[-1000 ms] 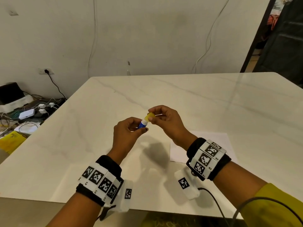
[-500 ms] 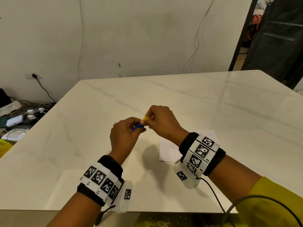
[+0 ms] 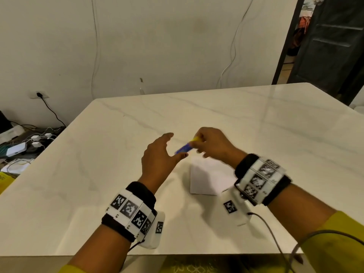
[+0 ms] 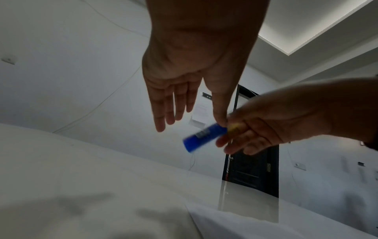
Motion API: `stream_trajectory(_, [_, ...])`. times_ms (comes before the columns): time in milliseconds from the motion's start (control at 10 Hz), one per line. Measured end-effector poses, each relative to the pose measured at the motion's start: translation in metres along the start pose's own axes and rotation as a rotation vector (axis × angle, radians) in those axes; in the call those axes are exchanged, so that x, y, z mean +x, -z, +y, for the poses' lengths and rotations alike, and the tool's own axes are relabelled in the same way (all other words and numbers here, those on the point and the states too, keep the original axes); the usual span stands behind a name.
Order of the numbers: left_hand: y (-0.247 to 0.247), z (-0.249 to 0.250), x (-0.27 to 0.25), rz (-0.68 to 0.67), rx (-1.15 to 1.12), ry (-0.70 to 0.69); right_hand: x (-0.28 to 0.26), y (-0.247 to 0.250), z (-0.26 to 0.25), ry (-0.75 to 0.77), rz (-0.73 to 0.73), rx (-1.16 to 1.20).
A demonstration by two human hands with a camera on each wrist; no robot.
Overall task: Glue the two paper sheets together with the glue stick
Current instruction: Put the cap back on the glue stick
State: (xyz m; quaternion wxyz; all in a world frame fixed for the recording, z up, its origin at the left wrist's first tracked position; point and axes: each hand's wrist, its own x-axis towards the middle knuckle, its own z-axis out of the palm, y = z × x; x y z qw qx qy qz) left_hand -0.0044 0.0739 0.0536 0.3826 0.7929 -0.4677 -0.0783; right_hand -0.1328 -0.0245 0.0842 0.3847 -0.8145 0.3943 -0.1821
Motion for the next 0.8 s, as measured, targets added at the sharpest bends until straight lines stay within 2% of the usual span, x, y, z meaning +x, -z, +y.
stream_trajectory(100, [0.005, -0.003, 0.0, -0.067, 0.102, 0.012, -0.011, 0.062, 0.043, -0.108, 0.175, -0.135])
stream_trajectory(200, [0.008, -0.008, -0.006, -0.099, 0.144, 0.028, -0.022, 0.095, 0.079, -0.237, 0.204, -0.288])
stream_trajectory(300, [0.008, -0.013, -0.013, -0.15, 0.185, 0.044, -0.037, 0.113, 0.122, -0.426, 0.165, -0.423])
stream_trajectory(500, [0.006, -0.014, -0.02, -0.19, 0.288, 0.074, -0.045, 0.116, 0.14, -0.447, 0.223, -0.348])
stream_trajectory(700, [-0.009, -0.029, -0.02, -0.39, 0.412, 0.128, -0.042, 0.113, 0.142, -0.418, 0.196, -0.376])
stream_trajectory(800, [-0.014, -0.035, -0.01, -0.411, 0.405, 0.146, -0.038, 0.112, 0.142, -0.394, 0.173, -0.434])
